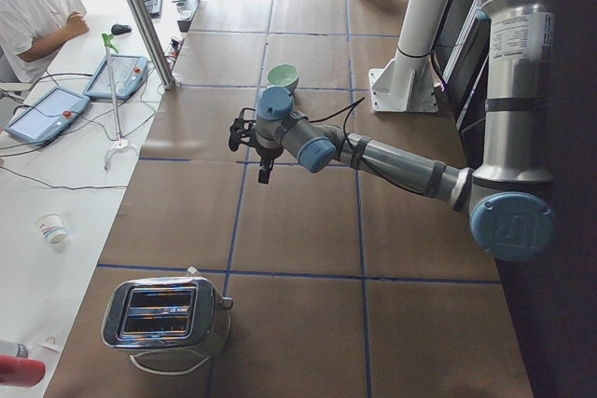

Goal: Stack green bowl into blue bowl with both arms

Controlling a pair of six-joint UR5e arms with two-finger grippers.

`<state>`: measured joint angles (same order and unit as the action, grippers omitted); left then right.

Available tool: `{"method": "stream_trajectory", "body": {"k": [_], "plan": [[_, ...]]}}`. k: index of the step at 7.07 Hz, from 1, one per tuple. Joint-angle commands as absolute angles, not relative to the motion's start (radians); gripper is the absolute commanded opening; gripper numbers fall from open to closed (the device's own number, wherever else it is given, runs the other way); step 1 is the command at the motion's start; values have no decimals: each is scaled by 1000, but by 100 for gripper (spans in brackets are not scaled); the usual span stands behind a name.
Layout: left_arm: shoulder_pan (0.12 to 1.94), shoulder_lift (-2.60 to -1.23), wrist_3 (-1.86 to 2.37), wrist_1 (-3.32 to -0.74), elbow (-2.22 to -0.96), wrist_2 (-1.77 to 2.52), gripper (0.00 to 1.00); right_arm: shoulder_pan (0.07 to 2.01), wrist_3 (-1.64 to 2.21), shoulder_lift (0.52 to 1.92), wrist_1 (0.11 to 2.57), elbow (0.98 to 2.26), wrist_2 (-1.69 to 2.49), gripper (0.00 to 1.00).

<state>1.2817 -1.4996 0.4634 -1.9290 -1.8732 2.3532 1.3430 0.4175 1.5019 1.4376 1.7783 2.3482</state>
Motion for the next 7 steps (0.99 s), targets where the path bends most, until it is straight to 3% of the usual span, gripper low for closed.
{"method": "stream_trajectory", "body": {"k": [1,3,7], "plan": [[1516,-1482,-16,-1686,-1850,2358,96,1510,-45,1590,1580,1752,2330,100],[1585,-1491,-199,-1537,-1833,2330,99,1555,-126,1638,1582,1741,2336,100],[1586,-1468,-195,-1525,-1810,2339,100,1554,-123,1614,1582,1744,2344,100]]}}
